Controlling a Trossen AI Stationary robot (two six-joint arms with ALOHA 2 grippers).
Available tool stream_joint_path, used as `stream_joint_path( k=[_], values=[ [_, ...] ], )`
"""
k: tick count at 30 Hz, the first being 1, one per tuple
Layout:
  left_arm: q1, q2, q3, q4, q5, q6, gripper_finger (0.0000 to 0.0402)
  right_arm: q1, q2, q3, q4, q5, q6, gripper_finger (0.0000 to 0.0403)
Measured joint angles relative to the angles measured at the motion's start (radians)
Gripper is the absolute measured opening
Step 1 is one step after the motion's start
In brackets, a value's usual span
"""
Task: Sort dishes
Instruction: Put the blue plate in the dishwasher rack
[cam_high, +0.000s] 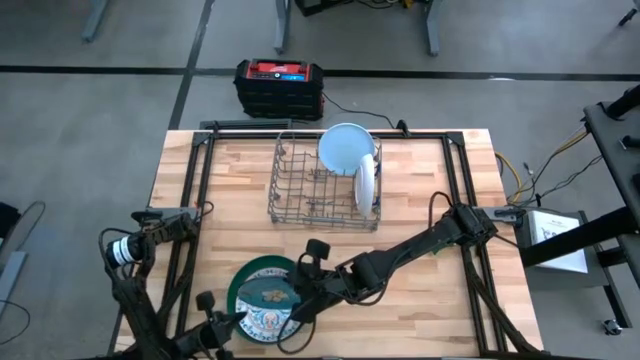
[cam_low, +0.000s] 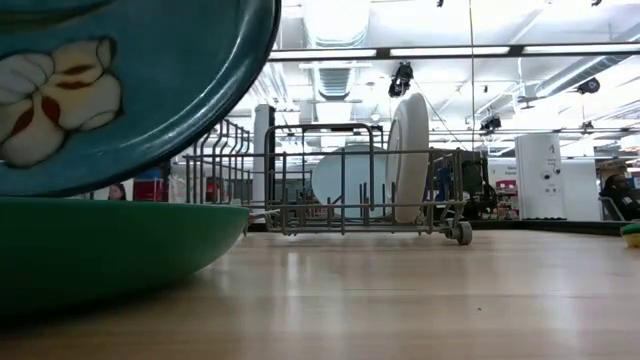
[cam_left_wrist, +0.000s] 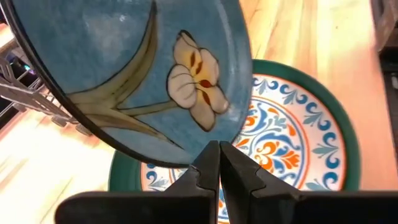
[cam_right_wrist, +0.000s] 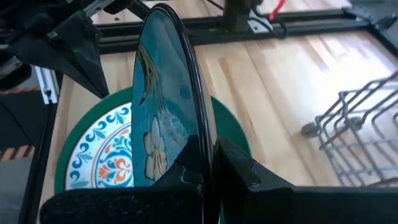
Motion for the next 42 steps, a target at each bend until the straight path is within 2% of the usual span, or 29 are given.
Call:
stream_joint_path(
  k=[12, 18, 26, 29, 34, 38, 42],
  values=[
    [-0.026, -0.001, 0.073, -0.073, 0.003, 0.0, 0.0, -0.004, -0.007, 0.214, -0.259, 0.056, -0.153, 0.0006],
    [-0.026, -0.001, 0.073, -0.116, 0.003, -0.004, 0.0, -0.013, -0.015, 0.315, -0.385, 0.11, -0.335, 0.0006],
    [-0.026, -0.002, 0.073, -0.19, -0.003, -0.056, 0.0, -0.085, -0.119, 0.324, -0.43, 0.104, -0.577, 0.0006],
    [-0.023, -0.002, 0.07, -0.2, -0.004, -0.067, 0.0, -0.118, -0.171, 0.325, -0.455, 0.054, -0.678, 0.0006],
    [0.002, -0.003, 0.06, -0.2, 0.002, -0.08, 0.0, -0.21, -0.244, 0.321, -0.526, -0.124, -0.816, 0.0006],
    [0.025, -0.004, 0.058, -0.201, 0.022, -0.087, 0.0, -0.3, -0.284, 0.321, -0.543, -0.17, -0.934, 0.0006],
    [0.042, -0.005, 0.057, -0.2, 0.023, -0.099, 0.0, -0.387, -0.305, 0.32, -0.598, -0.315, -1.163, 0.0006]
  ],
)
